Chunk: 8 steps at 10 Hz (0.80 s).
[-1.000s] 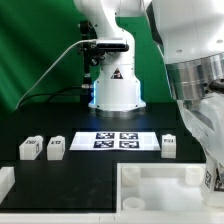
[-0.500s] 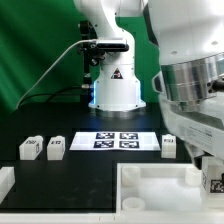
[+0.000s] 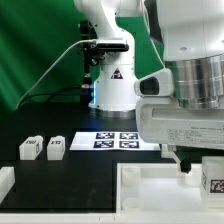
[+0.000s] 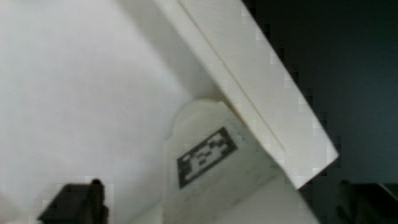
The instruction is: Assemble one leg
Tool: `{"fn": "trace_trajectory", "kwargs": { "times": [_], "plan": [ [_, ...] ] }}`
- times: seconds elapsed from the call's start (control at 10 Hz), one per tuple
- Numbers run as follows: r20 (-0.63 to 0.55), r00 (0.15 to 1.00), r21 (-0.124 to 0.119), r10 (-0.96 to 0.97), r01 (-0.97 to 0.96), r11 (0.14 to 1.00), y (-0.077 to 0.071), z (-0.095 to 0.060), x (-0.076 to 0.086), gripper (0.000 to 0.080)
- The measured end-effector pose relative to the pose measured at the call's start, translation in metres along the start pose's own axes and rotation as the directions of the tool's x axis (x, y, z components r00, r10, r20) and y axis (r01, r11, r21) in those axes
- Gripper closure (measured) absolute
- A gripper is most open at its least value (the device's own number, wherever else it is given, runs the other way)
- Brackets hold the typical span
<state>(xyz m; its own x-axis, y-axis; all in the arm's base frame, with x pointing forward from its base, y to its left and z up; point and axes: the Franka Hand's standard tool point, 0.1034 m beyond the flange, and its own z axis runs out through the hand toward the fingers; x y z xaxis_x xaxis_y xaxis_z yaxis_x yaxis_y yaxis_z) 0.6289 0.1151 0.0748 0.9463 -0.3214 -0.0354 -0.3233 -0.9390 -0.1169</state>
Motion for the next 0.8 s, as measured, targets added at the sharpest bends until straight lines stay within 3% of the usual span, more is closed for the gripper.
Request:
{"fn": "trace_trajectory", "kwargs": {
  "times": [0.1, 0.3, 0.5, 0.8],
  "plan": [
    [-0.009, 0.989, -0.012, -0.149, 0.149, 0.989, -0.0021, -0.0014, 0.0016, 0.015],
    [-0.007, 0.992, -0.009, -0.13, 0.13, 0.992, -0.0005, -0.0003, 0.0011, 0.0177],
    [-0.007, 0.991, -0.009, -0.13, 0.13, 0.991, -0.0003, -0.0004, 0.0012, 0.0511],
    [-0.005, 0.999, -0.008, -0.038, 0.038, 0.999, 0.0001, -0.0003, 0.0024, 0.0508]
  ]
}}
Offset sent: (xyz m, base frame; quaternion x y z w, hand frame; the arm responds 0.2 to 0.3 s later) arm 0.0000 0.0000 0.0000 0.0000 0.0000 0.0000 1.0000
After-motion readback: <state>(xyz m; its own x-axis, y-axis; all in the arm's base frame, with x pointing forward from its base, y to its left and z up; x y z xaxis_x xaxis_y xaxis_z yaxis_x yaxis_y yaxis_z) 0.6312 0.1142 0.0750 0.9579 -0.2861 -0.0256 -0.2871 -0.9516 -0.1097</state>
